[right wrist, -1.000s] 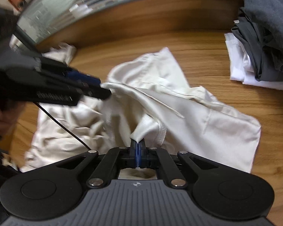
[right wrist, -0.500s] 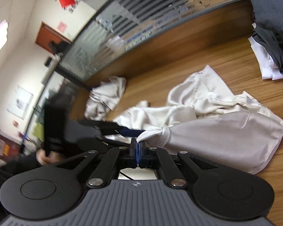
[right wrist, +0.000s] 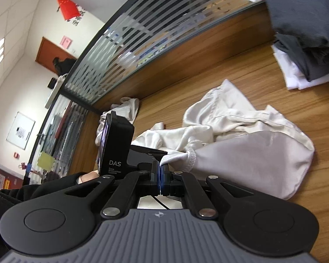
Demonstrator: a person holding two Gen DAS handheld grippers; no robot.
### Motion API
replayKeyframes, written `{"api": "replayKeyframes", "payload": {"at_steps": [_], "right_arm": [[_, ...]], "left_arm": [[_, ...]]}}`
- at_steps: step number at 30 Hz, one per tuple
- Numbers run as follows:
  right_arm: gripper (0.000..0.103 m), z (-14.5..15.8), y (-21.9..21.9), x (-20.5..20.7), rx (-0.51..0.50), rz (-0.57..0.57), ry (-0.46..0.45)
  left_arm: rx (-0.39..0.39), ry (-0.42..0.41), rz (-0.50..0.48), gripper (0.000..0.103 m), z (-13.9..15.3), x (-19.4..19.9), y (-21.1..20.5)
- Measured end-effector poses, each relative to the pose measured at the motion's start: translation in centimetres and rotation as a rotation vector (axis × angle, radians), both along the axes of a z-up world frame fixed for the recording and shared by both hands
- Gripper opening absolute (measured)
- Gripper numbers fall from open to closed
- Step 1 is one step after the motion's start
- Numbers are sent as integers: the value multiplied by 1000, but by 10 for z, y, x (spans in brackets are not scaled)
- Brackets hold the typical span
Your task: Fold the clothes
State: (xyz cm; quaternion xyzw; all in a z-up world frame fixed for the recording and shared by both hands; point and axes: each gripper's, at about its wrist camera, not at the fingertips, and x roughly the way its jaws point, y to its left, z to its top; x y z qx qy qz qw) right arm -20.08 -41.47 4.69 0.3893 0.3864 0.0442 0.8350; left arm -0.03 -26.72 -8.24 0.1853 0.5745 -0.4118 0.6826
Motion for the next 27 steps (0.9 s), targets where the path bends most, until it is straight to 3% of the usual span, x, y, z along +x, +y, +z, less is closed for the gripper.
{"api": "replayKeyframes", "payload": {"at_steps": [3,8,10,16,19,21,27], "right_arm": [[1,-8,-9,-5,-58,-32,47],[1,-33,-14,-3,-249,-37,194],[6,-40,-11,0,-328,-24,242],[17,-31,2,7,-499,11,242],[18,-21,11,12,-505,32,201],[18,-22,17,17,-445,63,176],[12,-53,40,36,-310,123,178]], "left_arm": [[-29,-14,-4,3,7,0,2],[-63,-17,-14,3,24,-2,1],[-68,-17,-16,3,30,-3,1],[-72,-15,-16,3,37,-5,2],[-75,-8,-12,3,38,-5,4],[-78,-7,-12,3,39,-4,5],[-93,-9,-19,4,44,-5,8]]}}
